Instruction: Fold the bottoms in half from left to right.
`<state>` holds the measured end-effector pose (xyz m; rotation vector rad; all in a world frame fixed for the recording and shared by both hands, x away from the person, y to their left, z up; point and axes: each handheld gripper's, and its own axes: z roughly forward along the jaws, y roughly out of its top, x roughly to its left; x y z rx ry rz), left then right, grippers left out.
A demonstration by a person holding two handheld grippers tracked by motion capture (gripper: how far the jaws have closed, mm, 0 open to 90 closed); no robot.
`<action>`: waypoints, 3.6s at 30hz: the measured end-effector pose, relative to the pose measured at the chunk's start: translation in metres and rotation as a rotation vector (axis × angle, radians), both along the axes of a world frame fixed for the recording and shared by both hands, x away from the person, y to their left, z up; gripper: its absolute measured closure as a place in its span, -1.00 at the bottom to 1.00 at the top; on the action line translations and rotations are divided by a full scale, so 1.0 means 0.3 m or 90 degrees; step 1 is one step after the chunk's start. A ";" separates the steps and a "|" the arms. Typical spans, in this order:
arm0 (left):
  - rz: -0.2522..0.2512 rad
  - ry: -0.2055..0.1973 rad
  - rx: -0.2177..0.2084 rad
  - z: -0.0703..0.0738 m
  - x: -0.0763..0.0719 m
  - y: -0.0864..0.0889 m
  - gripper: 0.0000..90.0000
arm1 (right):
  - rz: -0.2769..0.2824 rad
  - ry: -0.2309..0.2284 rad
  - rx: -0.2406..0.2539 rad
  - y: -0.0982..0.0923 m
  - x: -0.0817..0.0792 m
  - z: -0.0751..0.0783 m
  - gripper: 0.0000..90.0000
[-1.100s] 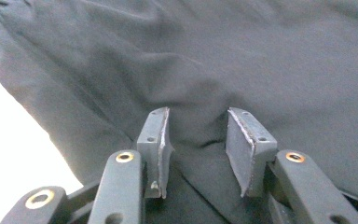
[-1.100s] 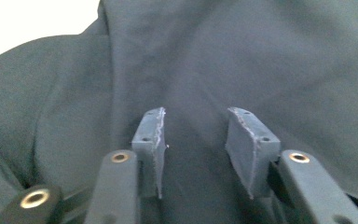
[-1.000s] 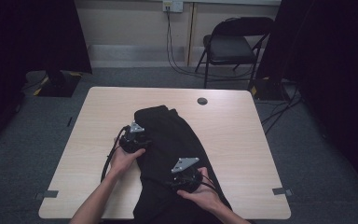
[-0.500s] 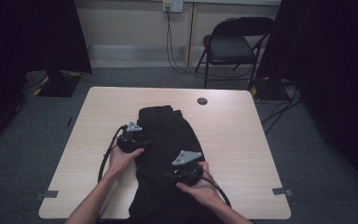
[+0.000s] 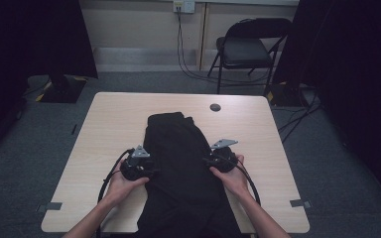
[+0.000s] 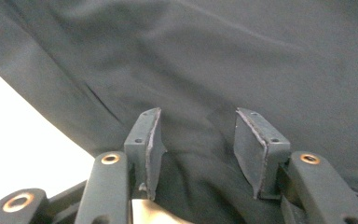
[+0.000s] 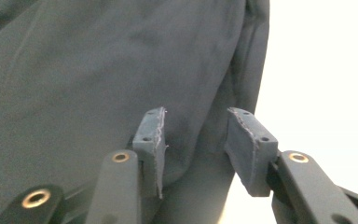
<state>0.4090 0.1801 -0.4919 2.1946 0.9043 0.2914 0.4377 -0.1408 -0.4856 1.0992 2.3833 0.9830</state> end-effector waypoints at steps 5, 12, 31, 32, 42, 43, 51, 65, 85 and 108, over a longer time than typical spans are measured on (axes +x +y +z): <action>0.011 -0.015 0.018 -0.001 0.002 -0.005 0.18 | 0.024 0.008 0.009 0.021 0.015 -0.005 0.71; 0.022 -0.020 0.024 -0.001 0.004 -0.005 0.18 | 0.049 -0.024 0.027 0.024 -0.031 0.061 0.98; 0.090 -0.056 0.006 -0.021 0.149 0.017 0.28 | 0.003 -0.025 -0.019 0.014 0.036 -0.028 0.94; 0.094 -0.062 0.002 -0.025 0.156 0.020 0.28 | 0.003 -0.027 -0.020 0.020 0.052 -0.029 0.91; 0.174 -0.022 -0.112 0.009 0.176 0.067 0.01 | 0.008 -0.053 -0.001 0.010 0.091 0.030 0.36; 0.156 -0.037 -0.086 0.028 0.151 0.067 0.03 | 0.008 -0.063 0.005 0.004 0.073 0.047 0.35; -0.010 -0.037 -0.029 0.099 -0.102 0.037 0.11 | 0.092 -0.036 0.027 0.009 -0.137 0.106 0.54; 0.001 -0.008 0.063 0.017 -0.147 -0.020 0.33 | 0.133 0.028 -0.001 0.040 -0.232 -0.019 0.21; 0.142 -0.090 0.027 -0.026 0.265 0.042 0.35 | 0.088 -0.016 0.034 0.181 0.150 -0.048 0.21; -0.040 -0.005 -0.072 0.092 -0.197 0.028 -0.05 | 0.117 -0.025 0.049 0.004 -0.225 0.058 0.05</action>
